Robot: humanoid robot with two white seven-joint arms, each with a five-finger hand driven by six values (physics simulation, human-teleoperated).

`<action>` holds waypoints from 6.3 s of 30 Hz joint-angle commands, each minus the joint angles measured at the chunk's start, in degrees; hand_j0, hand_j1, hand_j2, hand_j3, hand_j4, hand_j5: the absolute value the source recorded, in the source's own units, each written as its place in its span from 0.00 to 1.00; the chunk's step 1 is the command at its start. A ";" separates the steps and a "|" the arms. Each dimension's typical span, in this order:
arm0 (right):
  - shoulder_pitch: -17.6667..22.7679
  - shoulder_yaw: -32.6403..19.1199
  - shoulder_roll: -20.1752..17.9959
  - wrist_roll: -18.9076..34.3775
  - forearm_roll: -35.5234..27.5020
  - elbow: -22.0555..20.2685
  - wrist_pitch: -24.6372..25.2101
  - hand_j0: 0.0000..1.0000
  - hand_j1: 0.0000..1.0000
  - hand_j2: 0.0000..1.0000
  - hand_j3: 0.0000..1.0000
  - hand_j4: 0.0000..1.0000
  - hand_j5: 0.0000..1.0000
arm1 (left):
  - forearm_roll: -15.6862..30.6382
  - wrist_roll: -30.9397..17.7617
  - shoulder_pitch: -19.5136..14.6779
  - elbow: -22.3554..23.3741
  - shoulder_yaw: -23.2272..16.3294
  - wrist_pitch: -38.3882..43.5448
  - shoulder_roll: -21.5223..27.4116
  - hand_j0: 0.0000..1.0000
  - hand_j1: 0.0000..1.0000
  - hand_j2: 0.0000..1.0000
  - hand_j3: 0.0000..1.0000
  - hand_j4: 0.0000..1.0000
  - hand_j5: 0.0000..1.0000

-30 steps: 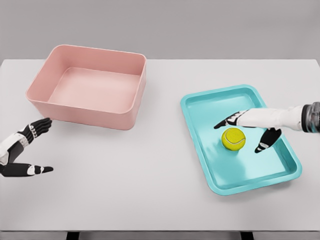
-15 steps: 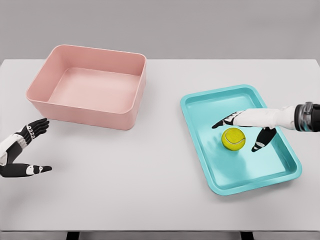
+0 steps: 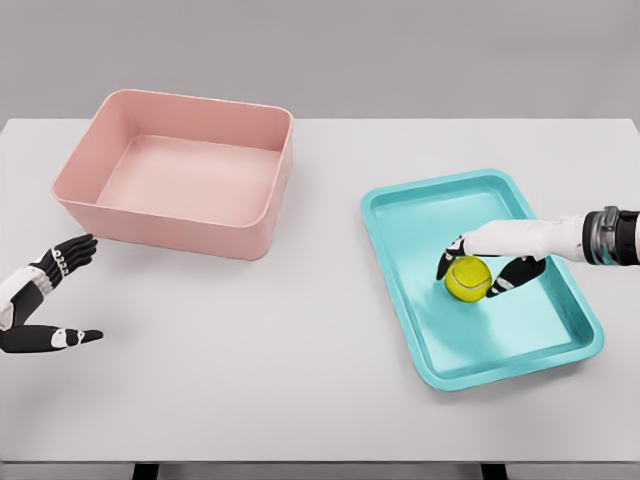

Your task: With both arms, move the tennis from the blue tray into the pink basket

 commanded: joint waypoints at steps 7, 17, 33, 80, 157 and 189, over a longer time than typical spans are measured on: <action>-1.14 -0.76 1.01 0.04 -0.71 0.52 0.51 0.31 0.31 0.31 0.31 0.31 0.31 | 0.22 0.01 0.00 -0.17 0.02 0.02 0.09 1.00 1.00 1.00 1.00 1.00 1.00; -2.28 -7.88 3.47 0.04 -4.49 -8.27 -1.95 0.31 0.31 0.31 0.31 0.31 0.31 | 0.22 0.01 0.00 -0.17 0.02 0.02 0.09 1.00 1.00 1.00 1.00 1.00 1.00; 0.00 -2.08 32.82 0.04 -0.36 3.33 -0.99 0.33 0.33 0.33 0.33 0.33 0.33 | 0.05 -0.08 0.09 -0.26 0.02 0.02 0.09 1.00 1.00 1.00 1.00 1.00 1.00; 21.80 -33.81 -2.95 0.04 -14.69 -8.71 -17.26 1.00 1.00 1.00 1.00 1.00 1.00 | -22.10 -0.43 -4.83 -8.61 -4.46 0.02 -13.98 1.00 1.00 1.00 1.00 1.00 1.00; 14.33 -30.99 7.60 0.04 -13.89 1.84 -11.27 1.00 1.00 1.00 1.00 1.00 1.00 | -22.89 -0.52 -19.86 -0.26 -18.00 12.16 -23.47 0.75 0.75 0.75 0.75 0.75 0.75; 14.33 -30.20 8.66 0.04 -13.89 1.84 -10.92 1.00 1.00 1.00 1.00 1.00 1.00 | -21.49 -0.17 -20.57 -9.84 -15.80 6.89 -20.57 0.49 0.49 0.49 0.49 0.49 0.49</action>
